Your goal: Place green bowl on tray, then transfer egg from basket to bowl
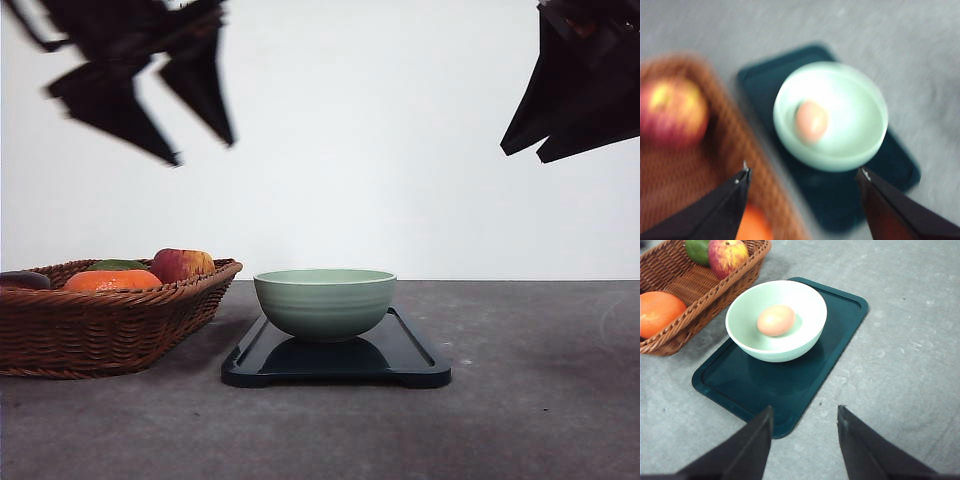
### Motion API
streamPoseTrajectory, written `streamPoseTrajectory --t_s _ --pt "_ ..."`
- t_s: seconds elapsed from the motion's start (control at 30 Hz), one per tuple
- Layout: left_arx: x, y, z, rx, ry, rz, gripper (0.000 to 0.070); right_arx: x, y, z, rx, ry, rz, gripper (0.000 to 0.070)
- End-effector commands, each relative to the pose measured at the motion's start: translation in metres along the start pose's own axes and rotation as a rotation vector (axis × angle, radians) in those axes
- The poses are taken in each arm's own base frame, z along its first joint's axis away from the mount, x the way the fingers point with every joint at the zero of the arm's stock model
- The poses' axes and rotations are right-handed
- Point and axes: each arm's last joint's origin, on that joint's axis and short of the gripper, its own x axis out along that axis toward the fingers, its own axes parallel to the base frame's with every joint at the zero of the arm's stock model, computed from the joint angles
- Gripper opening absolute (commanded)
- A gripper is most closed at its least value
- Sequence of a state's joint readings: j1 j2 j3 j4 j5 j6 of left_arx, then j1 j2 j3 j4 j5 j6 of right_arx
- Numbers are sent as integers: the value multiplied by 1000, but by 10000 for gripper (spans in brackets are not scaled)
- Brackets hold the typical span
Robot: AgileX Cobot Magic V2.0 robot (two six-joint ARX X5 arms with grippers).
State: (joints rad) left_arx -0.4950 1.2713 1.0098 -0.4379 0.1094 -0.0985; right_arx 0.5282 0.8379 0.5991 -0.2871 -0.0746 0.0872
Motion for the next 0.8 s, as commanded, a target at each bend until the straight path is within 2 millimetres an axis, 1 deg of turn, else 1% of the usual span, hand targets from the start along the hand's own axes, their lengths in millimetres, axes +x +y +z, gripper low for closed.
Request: streamPoseTrajectory --t_s 0.0,0.17,0.3,0.4,0.57,0.6,0.63,0.67,0.7,0.77 --pt "-7 2 -11 -47 -11 0 431 0 1 2 6 -7 2 253" --pt "-31 12 -49 -151 -28 33 431 0 1 2 7 -2 2 253" --pt "-45 17 -72 -184 -29 54 431 0 1 2 7 -3 2 253" --pt "-52 19 -82 -208 -26 68 431 0 1 2 7 -2 2 254" --pt "-59 19 -88 -226 2 76 429 0 1 0 8 21 6 254" --pt "-60 19 -88 -226 7 77 397 0 1 -1 8 22 7 242" --pt "-60 19 -89 -226 9 77 308 0 1 -1 8 24 8 208" --pt "-60 19 -89 -227 14 77 131 0 1 -1 7 26 7 91" --pt "-60 19 -89 -227 17 78 0 0 1 -1 7 26 7 3" --pt "-60 19 -90 -224 19 78 0 0 1 -1 6 25 14 15"
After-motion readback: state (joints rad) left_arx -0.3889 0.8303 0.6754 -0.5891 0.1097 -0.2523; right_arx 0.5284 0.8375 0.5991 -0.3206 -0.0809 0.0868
